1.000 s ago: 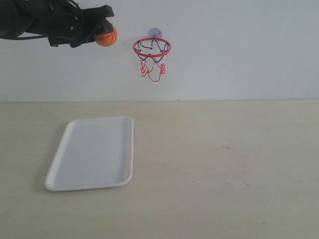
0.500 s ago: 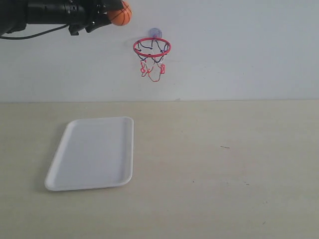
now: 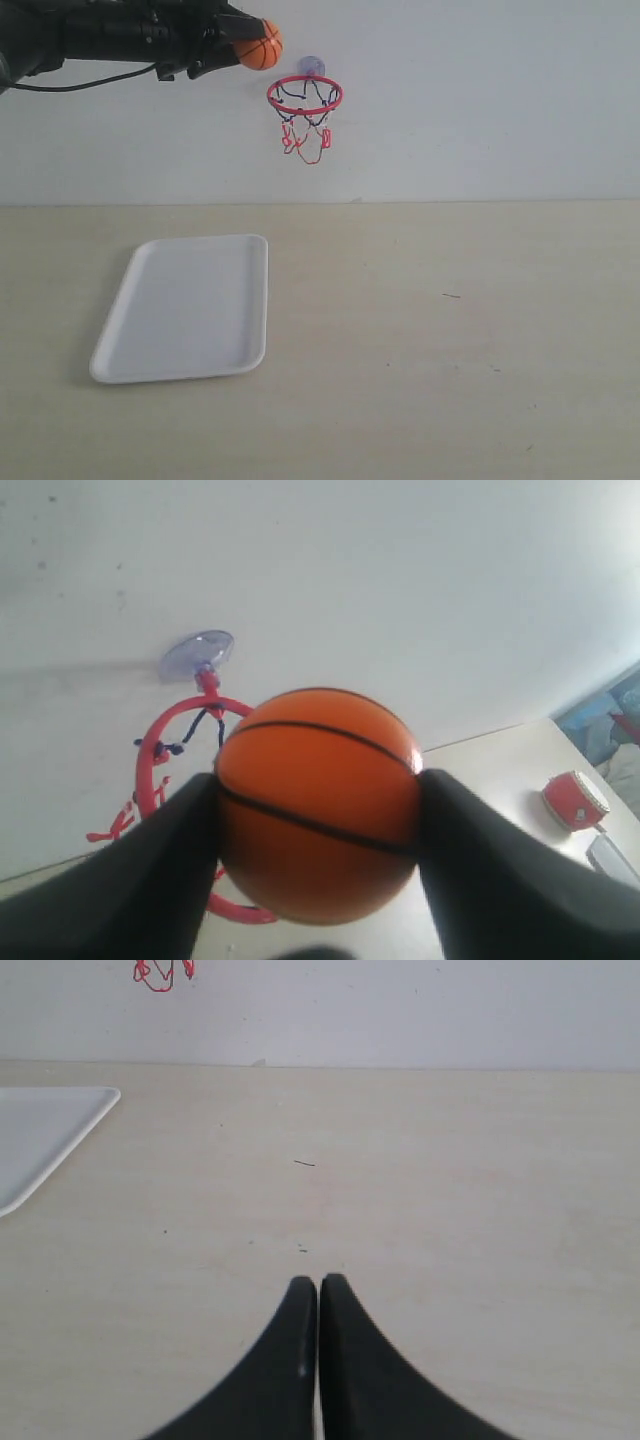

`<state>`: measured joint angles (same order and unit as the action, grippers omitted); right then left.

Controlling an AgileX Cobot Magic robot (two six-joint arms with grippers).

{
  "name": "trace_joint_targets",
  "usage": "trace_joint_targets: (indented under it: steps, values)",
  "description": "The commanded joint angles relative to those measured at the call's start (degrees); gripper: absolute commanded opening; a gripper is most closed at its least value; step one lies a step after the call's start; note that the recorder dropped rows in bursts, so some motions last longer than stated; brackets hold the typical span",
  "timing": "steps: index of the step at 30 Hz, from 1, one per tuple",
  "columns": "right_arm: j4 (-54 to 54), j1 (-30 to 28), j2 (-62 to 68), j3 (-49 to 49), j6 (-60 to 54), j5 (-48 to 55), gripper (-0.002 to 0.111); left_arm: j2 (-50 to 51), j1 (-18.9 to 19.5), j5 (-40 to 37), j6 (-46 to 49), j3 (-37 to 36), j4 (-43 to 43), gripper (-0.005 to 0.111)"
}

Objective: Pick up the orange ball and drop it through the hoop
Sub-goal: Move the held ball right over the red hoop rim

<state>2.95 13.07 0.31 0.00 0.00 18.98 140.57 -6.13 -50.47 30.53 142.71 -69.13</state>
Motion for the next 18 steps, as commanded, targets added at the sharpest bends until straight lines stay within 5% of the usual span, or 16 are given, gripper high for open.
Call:
trace_joint_targets:
  steps: [1, 8, 14, 18]
  values:
    - [-0.2, 0.2, -0.3, 0.0, 0.0, -0.5, 0.000, -0.2, -2.0, 5.4, 1.0, 0.2, 0.2, 0.004]
    - [-0.2, 0.2, -0.3, 0.0, 0.0, -0.5, 0.000, -0.2, -3.2, 9.5, 1.0, 0.2, 8.1, 0.004]
    - [-0.2, 0.2, -0.3, 0.0, 0.0, -0.5, 0.000, 0.8, -4.7, 9.6, 7.5, 0.2, 0.0, 0.004]
    - [-0.2, 0.2, -0.3, 0.0, 0.0, -0.5, 0.000, 0.9, -7.3, 17.8, 14.2, 0.2, -0.5, 0.004]
